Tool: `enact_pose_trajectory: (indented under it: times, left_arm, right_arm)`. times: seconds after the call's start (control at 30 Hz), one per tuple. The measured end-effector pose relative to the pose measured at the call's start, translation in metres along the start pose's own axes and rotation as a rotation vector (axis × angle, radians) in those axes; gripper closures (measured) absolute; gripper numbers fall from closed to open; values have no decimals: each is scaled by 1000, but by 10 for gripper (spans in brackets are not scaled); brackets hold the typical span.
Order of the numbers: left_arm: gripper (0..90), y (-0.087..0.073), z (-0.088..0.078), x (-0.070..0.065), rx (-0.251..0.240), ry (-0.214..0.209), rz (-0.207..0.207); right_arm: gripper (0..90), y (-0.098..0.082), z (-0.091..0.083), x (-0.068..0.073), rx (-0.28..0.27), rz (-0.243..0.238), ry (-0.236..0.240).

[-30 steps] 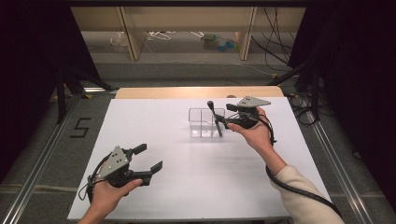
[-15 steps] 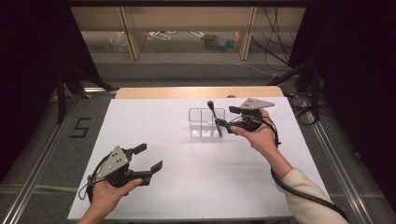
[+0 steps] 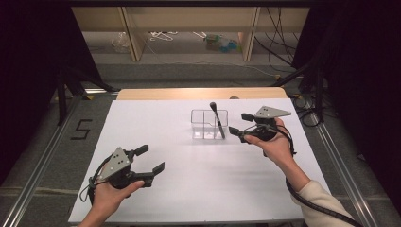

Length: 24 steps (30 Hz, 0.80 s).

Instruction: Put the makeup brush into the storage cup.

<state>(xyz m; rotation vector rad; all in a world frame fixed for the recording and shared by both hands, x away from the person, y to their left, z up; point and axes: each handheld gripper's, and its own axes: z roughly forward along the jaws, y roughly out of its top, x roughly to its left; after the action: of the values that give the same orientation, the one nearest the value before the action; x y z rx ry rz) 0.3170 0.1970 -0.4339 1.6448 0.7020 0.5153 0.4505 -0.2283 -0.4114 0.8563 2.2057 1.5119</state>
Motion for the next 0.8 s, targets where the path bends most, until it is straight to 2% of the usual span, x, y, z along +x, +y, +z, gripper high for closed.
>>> enact_pose_trajectory:
  times: [0.13,0.23,0.27,0.5,0.53,0.67,0.7,0.77,0.8]
  left_arm:
    - [156,0,0,-1,-2,7,-20]
    - [155,0,0,0,-3,7,-7]
    - [155,0,0,1,-2,9,-10]
    - [155,1,-1,3,-3,10,11]
    - [155,1,-1,3,-4,16,3]
    - [155,0,-1,3,-3,19,-3]
    - [155,1,-1,4,-3,18,2]
    - [155,0,-1,4,-3,19,1]
    - [155,1,-1,4,-4,19,1]
  right_arm:
    - [198,-5,-10,3,-4,0,3]
    - [196,-7,-19,7,-1,-10,1]
    - [195,-8,-19,8,-17,-9,-2]
    - [194,-15,-37,17,-16,-4,31]
    - [193,-17,-38,19,-36,1,36]
    - [193,-22,-48,28,-48,5,46]
    - [193,-23,-49,29,-60,-8,41]
    - [193,-26,-53,35,-57,6,60]
    - [192,-27,-53,35,-68,-11,53]
